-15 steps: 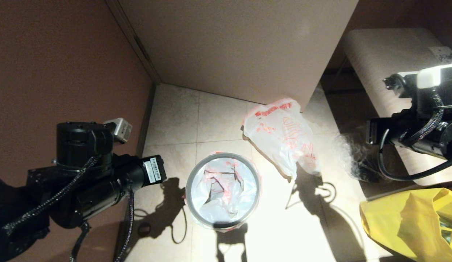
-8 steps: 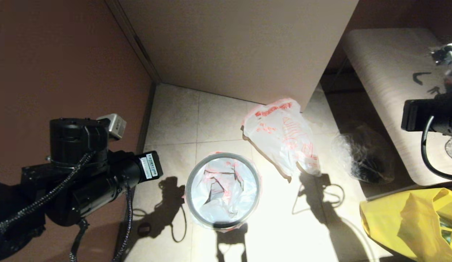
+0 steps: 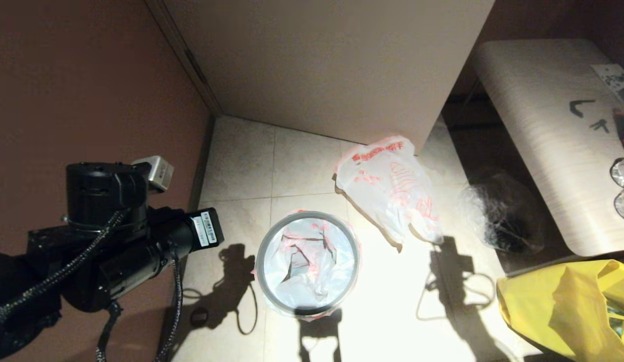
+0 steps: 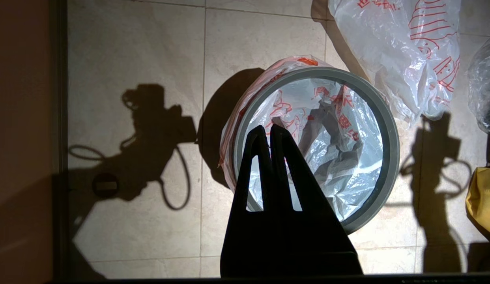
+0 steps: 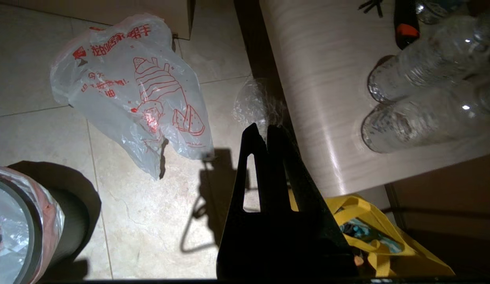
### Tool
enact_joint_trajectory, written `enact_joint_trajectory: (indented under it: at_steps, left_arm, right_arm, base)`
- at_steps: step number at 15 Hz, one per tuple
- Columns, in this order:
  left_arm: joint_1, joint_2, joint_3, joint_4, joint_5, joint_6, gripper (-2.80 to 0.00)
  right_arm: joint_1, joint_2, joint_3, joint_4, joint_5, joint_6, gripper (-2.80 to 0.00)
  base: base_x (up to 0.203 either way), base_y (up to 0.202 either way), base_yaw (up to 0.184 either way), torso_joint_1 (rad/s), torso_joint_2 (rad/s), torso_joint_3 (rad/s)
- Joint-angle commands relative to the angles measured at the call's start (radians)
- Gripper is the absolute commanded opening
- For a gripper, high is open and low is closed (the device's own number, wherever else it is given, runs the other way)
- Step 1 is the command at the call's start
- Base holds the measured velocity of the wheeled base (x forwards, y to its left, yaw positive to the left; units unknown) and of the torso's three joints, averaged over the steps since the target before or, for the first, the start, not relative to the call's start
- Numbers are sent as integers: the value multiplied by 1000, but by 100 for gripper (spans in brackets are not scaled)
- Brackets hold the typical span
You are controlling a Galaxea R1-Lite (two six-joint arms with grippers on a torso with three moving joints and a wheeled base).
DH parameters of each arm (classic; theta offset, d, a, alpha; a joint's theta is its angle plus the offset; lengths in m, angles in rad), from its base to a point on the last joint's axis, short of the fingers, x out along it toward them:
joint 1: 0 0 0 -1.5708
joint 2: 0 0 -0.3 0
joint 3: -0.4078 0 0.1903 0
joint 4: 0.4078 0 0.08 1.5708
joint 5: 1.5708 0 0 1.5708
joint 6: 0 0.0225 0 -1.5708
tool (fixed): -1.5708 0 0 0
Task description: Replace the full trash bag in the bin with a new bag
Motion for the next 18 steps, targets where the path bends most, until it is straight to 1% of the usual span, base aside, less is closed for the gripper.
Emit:
enact_joint_trajectory:
  at_steps: [1, 3, 8, 10, 12, 15, 18]
  left_arm:
    - [0, 15, -2, -3, 3, -3, -280]
    - [0, 21, -5, -20, 4, -3, -280]
    - [-4, 47, -2, -72, -1, -6, -280]
    - [-5, 82, 7, -128, -6, -7, -280]
    - [-5, 128, 21, -207, -7, -5, -280]
    - [-5, 194, 51, -349, -6, -6, -280]
    - [-6, 240, 95, -433, -8, -9, -280]
  right_arm:
    - [-3, -108, 33, 6, -1, 2, -280]
    - [-4, -194, 88, 9, 2, -8, -280]
    - [-4, -373, 161, 1, 29, -109, -280]
    - [-25, -413, 170, 0, 36, -118, -280]
    - [-53, -435, 168, -36, 40, -128, -280]
    - [-75, -507, 169, -78, 77, -139, -280]
    - [-85, -589, 193, -71, 112, -133, -280]
  base:
    - [0, 0, 0, 0, 0, 0]
    - [0, 0, 0, 0, 0, 0]
    - [0, 0, 0, 0, 0, 0]
    - [0, 0, 0, 0, 0, 0]
    - [0, 0, 0, 0, 0, 0]
    - [0, 0, 0, 0, 0, 0]
    - [0, 0, 0, 0, 0, 0]
